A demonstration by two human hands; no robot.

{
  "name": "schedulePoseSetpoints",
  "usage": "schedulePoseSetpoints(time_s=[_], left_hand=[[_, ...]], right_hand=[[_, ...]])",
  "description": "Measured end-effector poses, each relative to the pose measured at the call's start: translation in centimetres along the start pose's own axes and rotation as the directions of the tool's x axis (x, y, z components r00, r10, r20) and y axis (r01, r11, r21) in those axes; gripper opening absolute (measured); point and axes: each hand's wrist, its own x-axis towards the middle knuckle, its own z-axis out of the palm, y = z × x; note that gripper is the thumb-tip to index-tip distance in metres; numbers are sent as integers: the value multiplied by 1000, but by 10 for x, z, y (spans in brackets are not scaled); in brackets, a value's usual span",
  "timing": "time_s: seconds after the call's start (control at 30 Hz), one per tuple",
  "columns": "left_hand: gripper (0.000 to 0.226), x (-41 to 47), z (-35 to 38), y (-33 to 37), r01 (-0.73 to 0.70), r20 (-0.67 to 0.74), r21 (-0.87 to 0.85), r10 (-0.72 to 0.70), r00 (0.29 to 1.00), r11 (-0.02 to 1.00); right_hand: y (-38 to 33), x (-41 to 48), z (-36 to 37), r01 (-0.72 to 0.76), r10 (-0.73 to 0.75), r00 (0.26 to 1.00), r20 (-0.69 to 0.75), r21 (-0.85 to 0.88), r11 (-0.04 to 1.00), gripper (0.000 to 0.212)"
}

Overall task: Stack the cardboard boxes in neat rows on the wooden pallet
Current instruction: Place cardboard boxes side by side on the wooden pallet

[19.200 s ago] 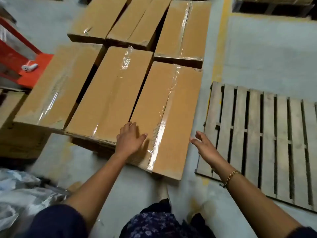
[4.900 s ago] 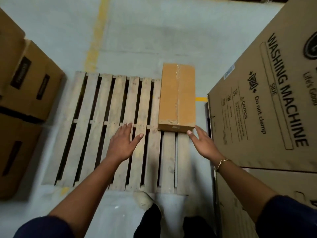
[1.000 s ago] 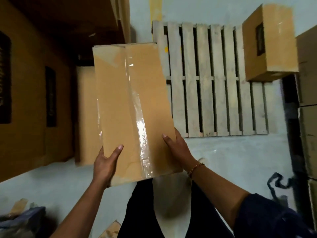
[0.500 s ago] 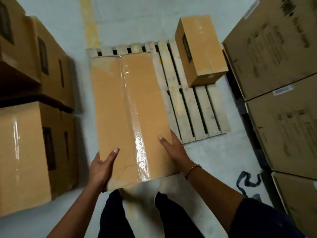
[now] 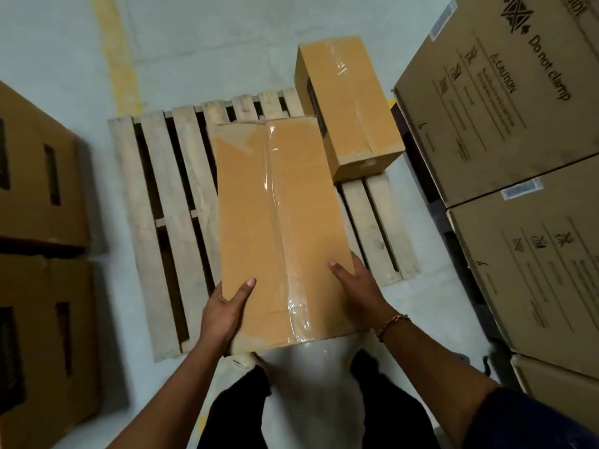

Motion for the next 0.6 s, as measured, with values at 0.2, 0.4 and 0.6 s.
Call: schedulePoseSetpoints(time_s=[0.2,0.4,0.6], left_hand=[[73,71,93,17,-1,-76,4,1,997,1000],[80,158,173,14,35,-117,-32,-38,992,999],[78,242,210,10,-17,-131,-5,16,991,1000]], right_hand=[[16,119,-47,15,-14,998,55,-29,999,55],[33,247,-74,75,-66,989,134,-65,995,57],[50,338,-73,119,-110,984,136,-53,992,50]])
